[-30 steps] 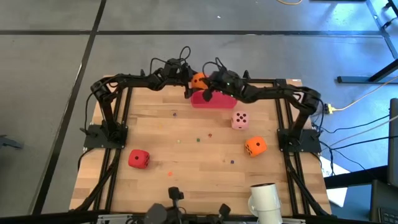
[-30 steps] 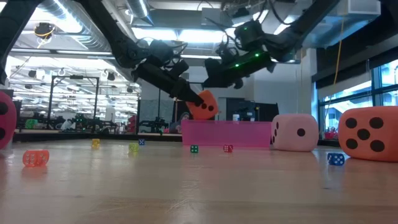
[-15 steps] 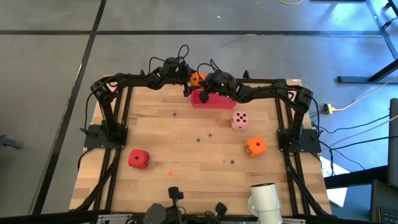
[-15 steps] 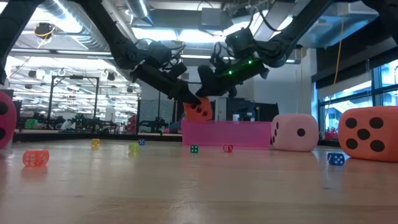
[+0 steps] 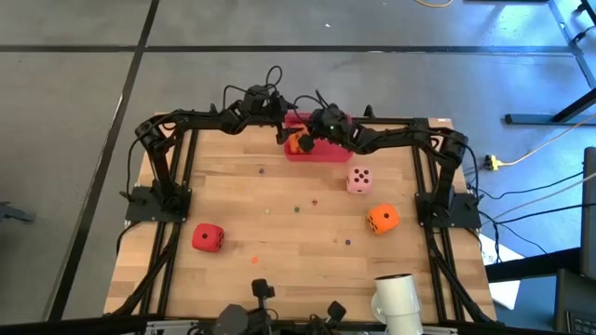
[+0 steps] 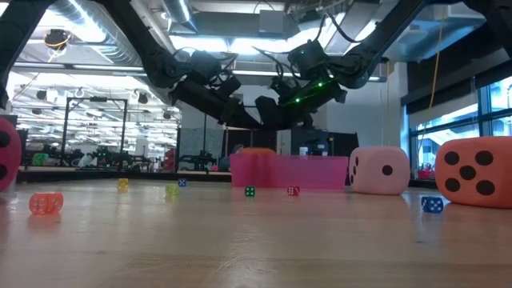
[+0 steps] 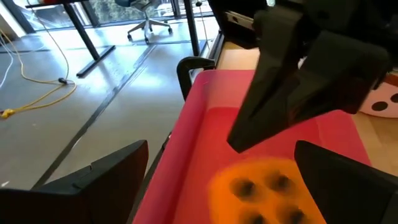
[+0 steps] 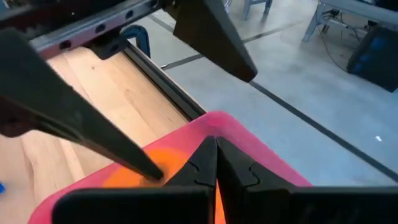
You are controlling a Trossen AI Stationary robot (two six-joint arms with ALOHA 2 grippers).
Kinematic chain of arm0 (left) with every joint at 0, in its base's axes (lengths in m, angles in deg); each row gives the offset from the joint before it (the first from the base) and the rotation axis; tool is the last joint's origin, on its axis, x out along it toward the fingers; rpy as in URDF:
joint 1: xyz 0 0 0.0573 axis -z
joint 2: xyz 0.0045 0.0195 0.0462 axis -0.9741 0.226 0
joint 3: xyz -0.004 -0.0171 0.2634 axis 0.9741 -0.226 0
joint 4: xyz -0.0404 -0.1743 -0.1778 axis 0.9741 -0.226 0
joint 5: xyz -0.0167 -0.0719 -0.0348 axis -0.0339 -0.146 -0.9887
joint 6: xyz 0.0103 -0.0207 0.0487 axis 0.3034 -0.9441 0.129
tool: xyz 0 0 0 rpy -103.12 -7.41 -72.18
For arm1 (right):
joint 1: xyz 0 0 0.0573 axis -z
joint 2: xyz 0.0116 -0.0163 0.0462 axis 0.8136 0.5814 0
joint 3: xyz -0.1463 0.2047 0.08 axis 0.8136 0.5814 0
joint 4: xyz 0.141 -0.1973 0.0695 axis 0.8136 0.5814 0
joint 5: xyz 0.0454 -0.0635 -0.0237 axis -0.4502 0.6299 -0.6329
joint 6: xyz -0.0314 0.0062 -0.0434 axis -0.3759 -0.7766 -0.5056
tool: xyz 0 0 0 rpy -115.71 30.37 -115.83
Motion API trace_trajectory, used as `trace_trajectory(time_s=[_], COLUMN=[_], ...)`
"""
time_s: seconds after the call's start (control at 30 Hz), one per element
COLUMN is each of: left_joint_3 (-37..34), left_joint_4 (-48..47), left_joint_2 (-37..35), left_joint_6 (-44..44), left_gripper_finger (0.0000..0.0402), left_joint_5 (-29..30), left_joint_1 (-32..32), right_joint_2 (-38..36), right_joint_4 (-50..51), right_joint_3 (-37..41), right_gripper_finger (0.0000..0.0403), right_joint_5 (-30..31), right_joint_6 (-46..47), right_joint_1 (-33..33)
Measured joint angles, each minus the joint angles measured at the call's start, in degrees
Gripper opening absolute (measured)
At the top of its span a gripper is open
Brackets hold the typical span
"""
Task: Pick & Place Dice
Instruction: Put the top large orange die into the red bin
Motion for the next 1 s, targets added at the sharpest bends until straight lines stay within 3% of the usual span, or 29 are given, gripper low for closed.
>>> trace_trajectory(time_s=[0.1, 0.23, 0.47, 0.67, 0.83, 1.0], left_joint_3=[0.0, 0.0, 0.0, 0.0, 0.0, 0.0], left_joint_4=[-0.04, -0.31, -0.81, -5.25, -6.34, -6.36], left_joint_2=[0.0, 0.0, 0.0, 0.0, 0.0, 0.0], left_joint_6=[-0.46, -1.06, -2.41, 0.55, 2.03, 3.56], left_gripper_finger=[0.04, 0.04, 0.04, 0.04, 0.04, 0.04], left_joint_5=[-0.69, -5.86, -7.69, -7.63, -7.56, -0.96], left_joint_1=[0.0, 0.04, 0.28, 2.54, 5.73, 8.65], right_joint_2=[-0.91, -3.88, -12.38, -13.49, -10.62, -8.86], right_joint_4=[0.02, 3.56, 20.34, 32.43, 33.41, 33.98], right_joint_3=[0.0, 0.0, 0.02, 0.04, 0.11, 0.11], right_gripper_finger=[0.0004, 0.0004, 0.0004, 0.0004, 0.0004, 0.0004], right_joint_5=[0.0, -0.01, 0.0, -0.18, -0.12, -0.27], right_joint_6=[-1.16, -2.24, -2.18, 3.07, 3.26, 4.55], right_joint_1=[0.0, 0.0, -0.51, -1.71, -2.63, -2.58])
